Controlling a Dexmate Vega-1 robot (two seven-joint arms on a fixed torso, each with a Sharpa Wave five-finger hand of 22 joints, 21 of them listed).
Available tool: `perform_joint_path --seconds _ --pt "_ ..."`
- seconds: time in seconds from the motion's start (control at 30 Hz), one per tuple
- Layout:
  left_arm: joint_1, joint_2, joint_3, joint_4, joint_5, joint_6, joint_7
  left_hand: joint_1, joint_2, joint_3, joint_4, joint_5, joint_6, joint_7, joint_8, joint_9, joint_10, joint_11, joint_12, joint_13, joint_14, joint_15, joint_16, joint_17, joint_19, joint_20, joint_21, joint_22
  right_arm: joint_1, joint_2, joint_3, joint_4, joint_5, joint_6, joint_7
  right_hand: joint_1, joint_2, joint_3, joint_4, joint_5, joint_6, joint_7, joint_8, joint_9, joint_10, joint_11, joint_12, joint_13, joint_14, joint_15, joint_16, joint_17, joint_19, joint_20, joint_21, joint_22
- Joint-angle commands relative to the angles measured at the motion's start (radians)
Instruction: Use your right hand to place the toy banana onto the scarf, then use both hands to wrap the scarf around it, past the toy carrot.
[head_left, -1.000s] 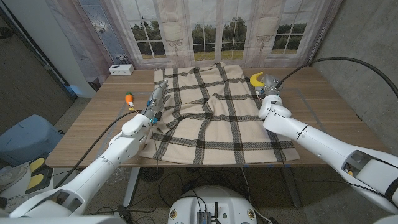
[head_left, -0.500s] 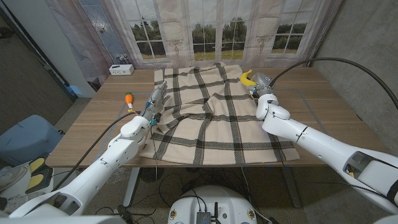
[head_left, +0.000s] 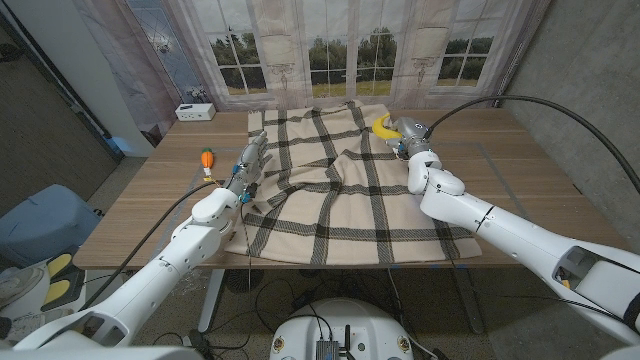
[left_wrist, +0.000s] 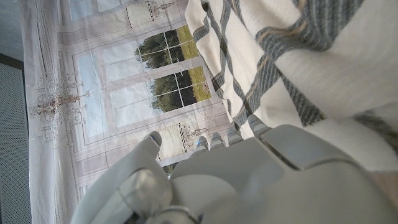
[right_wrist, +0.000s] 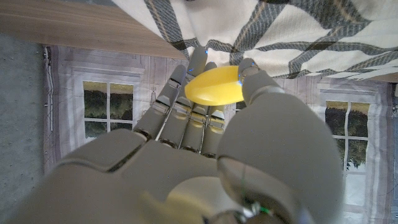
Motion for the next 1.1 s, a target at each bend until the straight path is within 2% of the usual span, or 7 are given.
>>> perform_joint_path --seconds 0.03,0.77,1.1 --pt "0.002 0.003 -0.001 0.002 -0.005 -0.002 -0.010 0.002 0.006 0.000 -0.007 0.001 -0.005 -0.001 -0.001 0.002 -0.086 0.007 0.002 0.005 -0.111 0.006 -0.001 0.005 0.002 0.001 -0.002 0.002 -0.011 0.000 0.004 -0.011 -0.031 0.081 0.053 0.076 0.080 0.047 0.043 0.004 0.105 -0.100 0.005 0.004 0.123 -0.119 0.040 0.003 0.025 -0.128 -0.007 0.005 -0.001 0.000 0.010 0.003" --pt "0.012 0.007 -0.003 -0.006 -0.008 0.003 -0.007 0.003 0.006 0.000 -0.010 0.001 -0.008 -0.002 -0.002 0.002 -0.088 0.007 0.001 0.005 -0.112 0.006 -0.001 0.005 0.001 0.002 -0.007 0.002 -0.016 0.008 0.026 0.000 -0.008 0.232 0.169 0.077 0.079 0.045 0.044 0.003 0.106 -0.098 0.002 0.005 0.120 -0.115 0.044 -0.003 0.029 -0.128 -0.023 0.017 0.006 -0.006 0.022 0.003" --pt "0.013 0.008 -0.004 -0.007 -0.008 -0.002 -0.011 0.003 0.006 0.000 -0.011 0.000 -0.009 -0.003 -0.002 0.002 -0.088 0.007 0.001 0.005 -0.112 0.007 -0.001 0.005 0.002 0.002 -0.008 0.002 -0.007 0.013 0.018 0.008 -0.009 0.263 0.226 0.077 0.080 0.044 0.045 0.003 0.106 -0.096 0.001 0.005 0.113 -0.111 0.042 -0.008 0.028 -0.127 -0.031 0.022 0.007 -0.005 0.027 0.003"
